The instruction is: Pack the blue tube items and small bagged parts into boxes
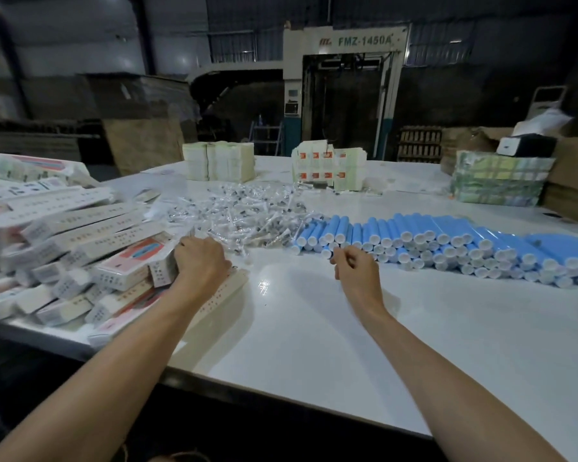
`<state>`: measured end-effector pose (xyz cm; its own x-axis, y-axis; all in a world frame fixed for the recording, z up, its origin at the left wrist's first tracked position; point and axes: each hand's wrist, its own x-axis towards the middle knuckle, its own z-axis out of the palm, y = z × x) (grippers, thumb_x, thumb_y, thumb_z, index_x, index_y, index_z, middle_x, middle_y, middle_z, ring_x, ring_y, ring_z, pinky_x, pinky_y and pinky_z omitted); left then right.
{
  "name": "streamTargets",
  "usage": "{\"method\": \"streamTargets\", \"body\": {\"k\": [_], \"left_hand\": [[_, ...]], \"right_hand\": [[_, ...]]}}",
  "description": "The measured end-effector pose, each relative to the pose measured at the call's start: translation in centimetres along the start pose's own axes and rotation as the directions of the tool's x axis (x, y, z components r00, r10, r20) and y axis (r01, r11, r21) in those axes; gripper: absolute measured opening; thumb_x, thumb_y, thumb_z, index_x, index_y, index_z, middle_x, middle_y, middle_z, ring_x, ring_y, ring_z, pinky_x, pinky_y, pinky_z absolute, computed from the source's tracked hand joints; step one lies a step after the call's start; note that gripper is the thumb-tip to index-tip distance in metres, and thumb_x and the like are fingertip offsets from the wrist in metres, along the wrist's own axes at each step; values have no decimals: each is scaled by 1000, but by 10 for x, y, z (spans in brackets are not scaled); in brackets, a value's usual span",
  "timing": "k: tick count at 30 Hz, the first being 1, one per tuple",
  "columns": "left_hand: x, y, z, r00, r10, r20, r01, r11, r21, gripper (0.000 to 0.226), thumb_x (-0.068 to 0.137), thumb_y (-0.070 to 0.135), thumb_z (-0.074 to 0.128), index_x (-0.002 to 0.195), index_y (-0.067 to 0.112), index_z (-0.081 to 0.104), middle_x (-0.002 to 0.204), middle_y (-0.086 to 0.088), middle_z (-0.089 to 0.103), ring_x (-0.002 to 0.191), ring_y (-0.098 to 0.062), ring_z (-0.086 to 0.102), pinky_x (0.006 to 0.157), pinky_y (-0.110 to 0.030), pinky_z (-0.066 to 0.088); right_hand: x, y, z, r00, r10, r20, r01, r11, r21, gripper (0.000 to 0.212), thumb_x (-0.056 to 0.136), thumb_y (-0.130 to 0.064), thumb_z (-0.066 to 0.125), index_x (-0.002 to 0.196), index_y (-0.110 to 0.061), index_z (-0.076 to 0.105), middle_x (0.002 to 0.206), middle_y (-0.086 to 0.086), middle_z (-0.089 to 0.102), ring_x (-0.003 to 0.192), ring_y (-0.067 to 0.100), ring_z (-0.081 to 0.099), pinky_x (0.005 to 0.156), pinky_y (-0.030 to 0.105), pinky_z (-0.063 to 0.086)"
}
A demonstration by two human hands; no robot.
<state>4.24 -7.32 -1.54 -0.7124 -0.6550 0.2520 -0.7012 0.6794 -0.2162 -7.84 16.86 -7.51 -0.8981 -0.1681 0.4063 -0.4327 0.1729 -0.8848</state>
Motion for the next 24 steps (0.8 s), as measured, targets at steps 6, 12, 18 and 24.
{"method": "streamTargets", "body": {"k": [6, 12, 18, 24], "left_hand": [[5, 6, -3, 998, 52, -36, -48, 995, 91, 38, 104, 18, 64, 136, 0, 53, 128, -13, 69, 121, -32, 70, 93, -37, 56], [7, -2, -20, 963, 83, -256, -143, 963, -227, 31, 111, 17, 51, 131, -5, 46, 85, -10, 66, 70, -29, 62, 62, -40, 47], [-7, 46, -69, 938, 198, -284, -335, 312, -889, 37, 116, 34, 41, 144, 13, 51, 103, 4, 69, 75, -15, 66, 57, -23, 46], [-21, 114, -26, 953, 301, 35, 144, -347, -927, 33, 117, 28, 38, 133, 4, 55, 123, -32, 71, 104, -45, 75, 87, -53, 64]], "right_hand": [[-4, -4, -2, 1000, -10, 24, 9, 1000, 12, 34, 106, -28, 57, 80, -10, 68, 65, -11, 61, 58, 2, 53, 54, 12, 41], [-4, -5, 0, 998, 9, 54, -9, 1000, -9, 33, 106, -31, 57, 81, -13, 68, 61, -14, 61, 55, 1, 53, 60, 22, 40], [-6, -8, 1, 998, 25, 59, -23, 999, -42, 34, 105, -31, 57, 81, -9, 69, 60, -12, 63, 57, 6, 57, 61, 32, 46], [-2, -10, -5, 997, 62, -51, -66, 996, -64, 28, 106, -26, 56, 90, -7, 69, 75, 12, 68, 70, 22, 61, 74, 51, 57]]}}
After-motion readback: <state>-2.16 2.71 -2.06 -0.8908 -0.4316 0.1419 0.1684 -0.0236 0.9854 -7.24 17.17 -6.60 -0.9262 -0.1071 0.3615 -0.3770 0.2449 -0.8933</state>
